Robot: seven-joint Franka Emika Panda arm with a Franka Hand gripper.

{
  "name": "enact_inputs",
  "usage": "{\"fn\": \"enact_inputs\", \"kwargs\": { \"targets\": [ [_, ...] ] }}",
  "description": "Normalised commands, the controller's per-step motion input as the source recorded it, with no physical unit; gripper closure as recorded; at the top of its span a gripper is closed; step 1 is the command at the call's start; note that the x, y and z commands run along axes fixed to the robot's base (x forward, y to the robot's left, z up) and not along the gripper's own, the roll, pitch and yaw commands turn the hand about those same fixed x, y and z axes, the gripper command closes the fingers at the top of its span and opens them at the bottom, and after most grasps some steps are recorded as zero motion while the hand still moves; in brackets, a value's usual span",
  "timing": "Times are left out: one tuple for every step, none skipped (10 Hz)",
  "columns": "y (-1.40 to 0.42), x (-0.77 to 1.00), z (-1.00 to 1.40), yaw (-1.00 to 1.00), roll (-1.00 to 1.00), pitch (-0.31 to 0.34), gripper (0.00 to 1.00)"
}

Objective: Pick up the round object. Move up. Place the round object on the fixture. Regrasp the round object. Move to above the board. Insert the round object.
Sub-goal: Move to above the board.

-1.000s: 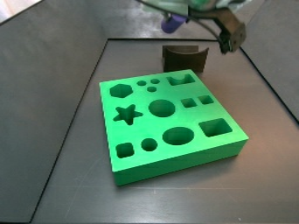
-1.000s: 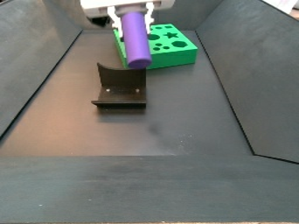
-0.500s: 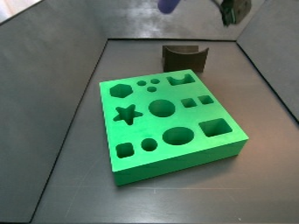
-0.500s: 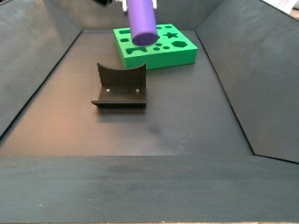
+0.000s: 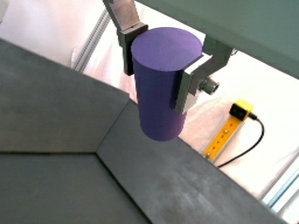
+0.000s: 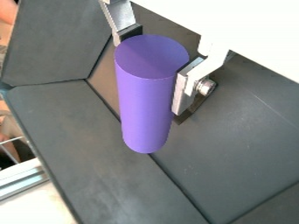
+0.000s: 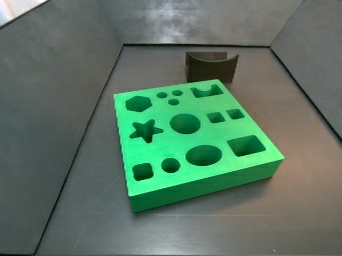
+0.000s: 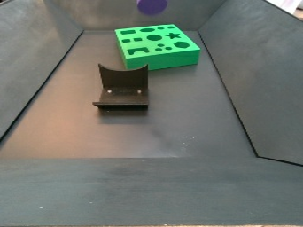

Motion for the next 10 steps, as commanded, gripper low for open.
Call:
{"fn": "enact_inputs", "kwargs": {
  "targets": [
    [-0.01,-0.09,0.85,0.01,-0.07,0.066,1.00],
    [-0.01,-0.06,0.63,0.02,-0.06,0.070,1.00],
    [-0.01,-0.04,0.52,0.03,-0.06,0.073,1.00],
    [-0.01,-0.02,0.31,0.04,-0.06,0.084,1.00],
    [-1.00,-0.29,0.09,-0.11,-1.00,-0.091,1.00],
    [-1.00,-0.29,0.06,-0.12,-1.00,-0.100,1.00],
    [-1.00,-0.30,0.06,-0.12,-1.00,-0.105,1.00],
    [-1.00,-0.32,0.06,-0.13,-1.00,-0.102,1.00],
    [-1.00,-0.33,0.06,-0.13,-1.00,-0.104,1.00],
    [-1.00,-0.35,0.07,-0.14,-1.00,-0.104,1.00]
  ]
}}
